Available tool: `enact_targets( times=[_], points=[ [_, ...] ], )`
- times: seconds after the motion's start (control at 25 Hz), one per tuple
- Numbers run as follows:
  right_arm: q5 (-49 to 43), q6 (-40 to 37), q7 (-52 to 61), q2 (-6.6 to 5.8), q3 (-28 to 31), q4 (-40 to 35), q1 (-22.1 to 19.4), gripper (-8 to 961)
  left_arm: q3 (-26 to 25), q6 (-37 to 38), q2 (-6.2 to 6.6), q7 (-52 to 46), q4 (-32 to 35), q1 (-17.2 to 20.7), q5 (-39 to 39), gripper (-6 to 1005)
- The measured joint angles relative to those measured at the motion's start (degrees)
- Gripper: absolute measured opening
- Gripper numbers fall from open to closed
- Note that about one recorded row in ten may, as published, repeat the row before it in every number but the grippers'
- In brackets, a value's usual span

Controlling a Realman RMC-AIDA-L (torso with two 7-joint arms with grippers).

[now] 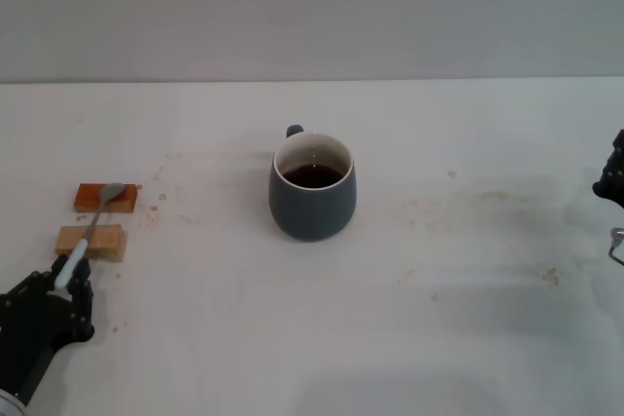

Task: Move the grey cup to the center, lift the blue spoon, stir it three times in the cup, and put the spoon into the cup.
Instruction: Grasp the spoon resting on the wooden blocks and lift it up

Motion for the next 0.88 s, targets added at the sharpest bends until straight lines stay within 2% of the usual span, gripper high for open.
enact_targets(
  times=[0.04,0.2,0.68,0.88],
  points=[
    [0.0,0.0,0.0,0.0,0.0,0.0,0.0,-1,-0.1,0.0,0.0,0.0,0.0,0.0,0.0,328],
    [-0.1,-0.1,0.0,0.0,0.0,0.0,0.0,-1,-0.1,0.2,0.02,0.0,0.0,0.0,0.0,180],
    [-0.1,-0.2,0.0,0.09,0.0,0.0,-0.5,-2,0.9,2.8,0.14,3.2,-1.9,0.5,0.7,184],
    [-0.1,-0.4,-0.2,0.09,0.0,0.3,-0.6,-2,1.7,5.3,0.72,3.0,-2.8,0.0,0.9,186]
  ],
)
